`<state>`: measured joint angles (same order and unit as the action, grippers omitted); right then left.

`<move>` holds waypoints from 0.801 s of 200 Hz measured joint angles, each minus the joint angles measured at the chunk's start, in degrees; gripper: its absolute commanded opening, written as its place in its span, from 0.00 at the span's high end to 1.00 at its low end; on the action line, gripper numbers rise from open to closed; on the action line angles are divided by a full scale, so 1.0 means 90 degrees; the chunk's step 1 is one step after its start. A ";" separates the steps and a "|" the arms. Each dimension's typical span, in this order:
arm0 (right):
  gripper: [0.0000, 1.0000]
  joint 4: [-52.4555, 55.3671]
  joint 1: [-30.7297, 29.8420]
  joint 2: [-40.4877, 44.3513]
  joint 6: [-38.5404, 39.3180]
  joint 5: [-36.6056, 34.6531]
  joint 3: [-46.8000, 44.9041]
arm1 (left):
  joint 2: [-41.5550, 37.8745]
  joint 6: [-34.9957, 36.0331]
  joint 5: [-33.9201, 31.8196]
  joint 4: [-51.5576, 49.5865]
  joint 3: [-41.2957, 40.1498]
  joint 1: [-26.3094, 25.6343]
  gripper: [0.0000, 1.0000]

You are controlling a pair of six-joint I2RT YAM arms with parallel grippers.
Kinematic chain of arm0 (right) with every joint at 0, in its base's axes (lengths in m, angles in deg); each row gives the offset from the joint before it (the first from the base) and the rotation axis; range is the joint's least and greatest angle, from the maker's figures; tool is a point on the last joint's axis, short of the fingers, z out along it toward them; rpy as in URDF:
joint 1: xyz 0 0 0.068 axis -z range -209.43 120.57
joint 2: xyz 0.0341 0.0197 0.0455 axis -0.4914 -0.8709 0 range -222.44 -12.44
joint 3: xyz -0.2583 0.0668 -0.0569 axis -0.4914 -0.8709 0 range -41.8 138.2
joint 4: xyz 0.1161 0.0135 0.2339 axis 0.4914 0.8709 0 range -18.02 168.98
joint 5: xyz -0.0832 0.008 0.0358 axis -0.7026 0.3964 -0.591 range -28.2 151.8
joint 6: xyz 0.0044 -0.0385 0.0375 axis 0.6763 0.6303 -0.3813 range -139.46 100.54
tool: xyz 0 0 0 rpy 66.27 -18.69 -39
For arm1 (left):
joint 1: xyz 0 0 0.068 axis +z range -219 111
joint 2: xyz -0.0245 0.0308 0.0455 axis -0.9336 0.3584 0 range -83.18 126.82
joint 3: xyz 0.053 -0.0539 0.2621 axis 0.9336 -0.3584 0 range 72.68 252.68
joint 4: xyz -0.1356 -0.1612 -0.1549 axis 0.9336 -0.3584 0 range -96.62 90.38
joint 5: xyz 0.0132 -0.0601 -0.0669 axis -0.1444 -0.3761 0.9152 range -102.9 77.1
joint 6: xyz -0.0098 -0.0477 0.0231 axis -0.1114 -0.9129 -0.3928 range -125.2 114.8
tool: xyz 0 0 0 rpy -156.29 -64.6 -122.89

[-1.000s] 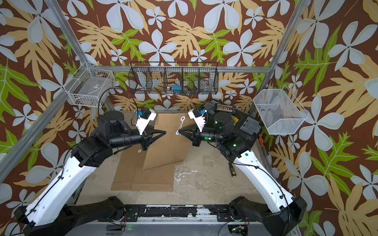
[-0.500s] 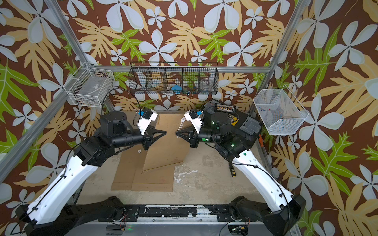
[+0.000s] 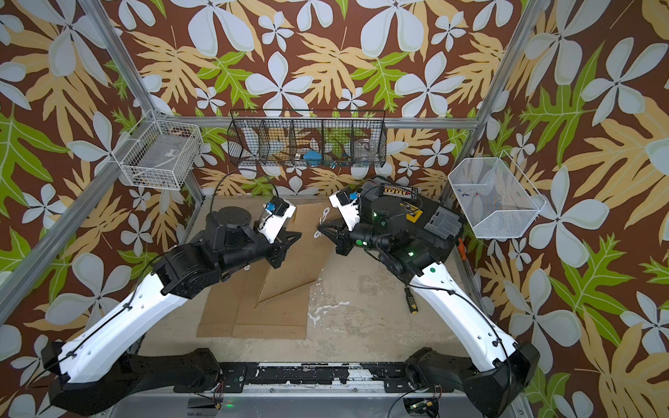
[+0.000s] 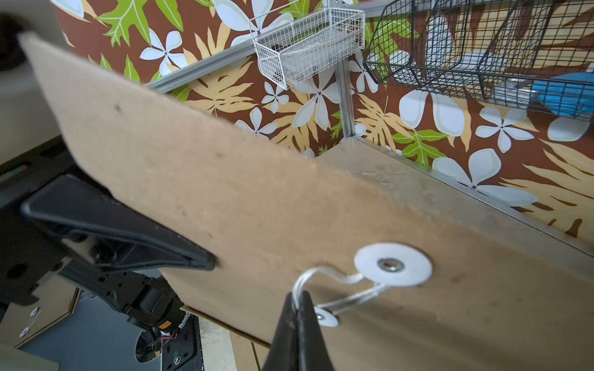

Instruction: Open the file bag

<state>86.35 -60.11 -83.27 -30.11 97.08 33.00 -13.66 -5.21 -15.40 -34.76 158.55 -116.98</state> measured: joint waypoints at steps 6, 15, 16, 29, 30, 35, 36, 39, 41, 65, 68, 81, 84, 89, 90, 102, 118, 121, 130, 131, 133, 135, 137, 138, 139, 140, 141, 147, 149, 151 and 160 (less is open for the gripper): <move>1.00 0.0034 0.0000 -0.0005 0.0029 -0.0100 0.0012 | 0.0024 -0.0019 -0.0148 0.0002 0.0000 -0.0061 1.00; 1.00 0.0061 0.0000 -0.0017 0.0027 -0.0131 0.0024 | 0.0051 -0.0044 -0.0367 0.0015 -0.0002 -0.0146 1.00; 1.00 0.0063 0.0000 -0.0019 0.0027 -0.0134 0.0024 | 0.0051 -0.0046 -0.0381 0.0017 -0.0002 -0.0151 1.00; 1.00 0.0107 0.0000 -0.0029 0.0049 -0.0163 0.0024 | 0.0061 -0.0095 -0.0597 0.0085 -0.0046 -0.0231 1.00; 1.00 0.0109 0.0000 -0.0029 0.0049 -0.0165 0.0024 | 0.0063 -0.0097 -0.0605 0.0087 -0.0046 -0.0233 1.00; 1.00 0.0134 0.0000 -0.0032 0.0063 -0.0216 0.0024 | 0.0068 -0.0114 -0.0678 0.0109 -0.0063 -0.0260 1.00; 1.00 0.0138 0.0000 -0.0032 0.0066 -0.0226 0.0024 | 0.0068 -0.0114 -0.0687 0.0114 -0.0066 -0.0262 1.00; 1.00 0.0153 0.0000 -0.0032 0.0073 -0.0260 0.0024 | 0.0073 -0.0114 -0.0719 0.0126 -0.0078 -0.0272 1.00; 1.00 0.0160 0.0000 -0.0029 0.0073 -0.0270 0.0024 | 0.0075 -0.0114 -0.0736 0.0136 -0.0085 -0.0277 1.00; 1.00 0.0221 0.0000 0.0017 0.0136 -0.0423 0.0024 | 0.0121 -0.0134 -0.0879 0.0177 -0.0112 -0.0323 1.00; 1.00 0.0221 0.0000 0.0032 0.0143 -0.0449 0.0024 | 0.0121 -0.0134 -0.0891 0.0177 -0.0112 -0.0330 1.00; 1.00 0.0221 0.0002 0.0090 0.0204 -0.0471 0.0024 | 0.0134 -0.0134 -0.0906 0.0177 -0.0129 -0.0352 1.00; 1.00 0.0219 0.0000 0.0104 0.0206 -0.0471 0.0024 | 0.0136 -0.0134 -0.0906 0.0177 -0.0134 -0.0355 1.00; 1.00 0.0216 0.0000 0.0121 0.0206 -0.0471 0.0024 | 0.0141 -0.0134 -0.0903 0.0180 -0.0146 -0.0362 1.00; 1.00 0.0216 0.0000 0.0124 0.0206 -0.0474 0.0024 | 0.0141 -0.0134 -0.0903 0.0180 -0.0153 -0.0364 1.00; 1.00 0.0214 0.0000 0.0146 0.0223 -0.0546 0.0024 | 0.0151 -0.0134 -0.0901 0.0172 -0.0187 -0.0376 1.00; 1.00 0.0214 0.0000 0.0153 0.0257 -0.0597 0.0036 | 0.0182 -0.0134 -0.0869 0.0172 -0.0194 -0.0403 1.00; 1.00 0.0214 0.0002 0.0153 0.0260 -0.0629 0.0046 | 0.0187 -0.0134 -0.0865 0.0172 -0.0194 -0.0413 1.00; 1.00 0.0216 0.0007 0.0153 0.0284 -0.0668 0.0078 | 0.0199 -0.0134 -0.0838 0.0170 -0.0194 -0.0435 1.00; 1.00 0.0216 0.0005 0.0153 0.0287 -0.0673 0.0083 | 0.0202 -0.0131 -0.0831 0.0170 -0.0194 -0.0437 1.00; 1.00 0.0216 0.0005 0.0153 0.0291 -0.0687 0.0092 | 0.0204 -0.0131 -0.0826 0.0170 -0.0194 -0.0440 1.00; 1.00 0.0216 0.0005 0.0153 0.0294 -0.0702 0.0100 | 0.0204 -0.0131 -0.0818 0.0170 -0.0194 -0.0442 1.00; 1.00 0.0216 0.0005 0.0153 0.0304 -0.0726 0.0112 | 0.0209 -0.0131 -0.0809 0.0170 -0.0194 -0.0444 1.00; 1.00 0.0216 0.0005 0.0153 0.0311 -0.0743 0.0119 | 0.0209 -0.0131 -0.0804 0.0170 -0.0194 -0.0449 1.00; 1.00 0.0216 0.0005 0.0153 0.0313 -0.0750 0.0121 | 0.0211 -0.0131 -0.0799 0.0170 -0.0194 -0.0449 1.00; 1.00 0.0216 0.0005 0.0153 0.0316 -0.0758 0.0126 | 0.0214 -0.0131 -0.0792 0.0168 -0.0194 -0.0452 1.00; 1.00 0.0216 0.0005 0.0153 0.0325 -0.0767 0.0134 | 0.0214 -0.0129 -0.0787 0.0168 -0.0192 -0.0454 1.00; 1.00 0.0216 0.0005 0.0153 0.0369 -0.0775 0.0163 | 0.0221 -0.0124 -0.0755 0.0163 -0.0189 -0.0461 1.00; 1.00 0.0216 0.0005 0.0155 0.0376 -0.0775 0.0172 | 0.0223 -0.0117 -0.0736 0.0160 -0.0189 -0.0464 1.00; 1.00 0.0219 0.0005 0.0155 0.0376 -0.0775 0.0182 | 0.0226 -0.0109 -0.0719 0.0158 -0.0189 -0.0466 1.00; 1.00 0.0236 0.0005 0.0153 0.0410 -0.0806 0.0219 | 0.0233 -0.0100 -0.0670 0.0141 -0.0189 -0.0478 1.00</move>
<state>88.47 -60.07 -81.89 -26.42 89.83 34.97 -11.56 -6.11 -21.43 -33.49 156.84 -121.29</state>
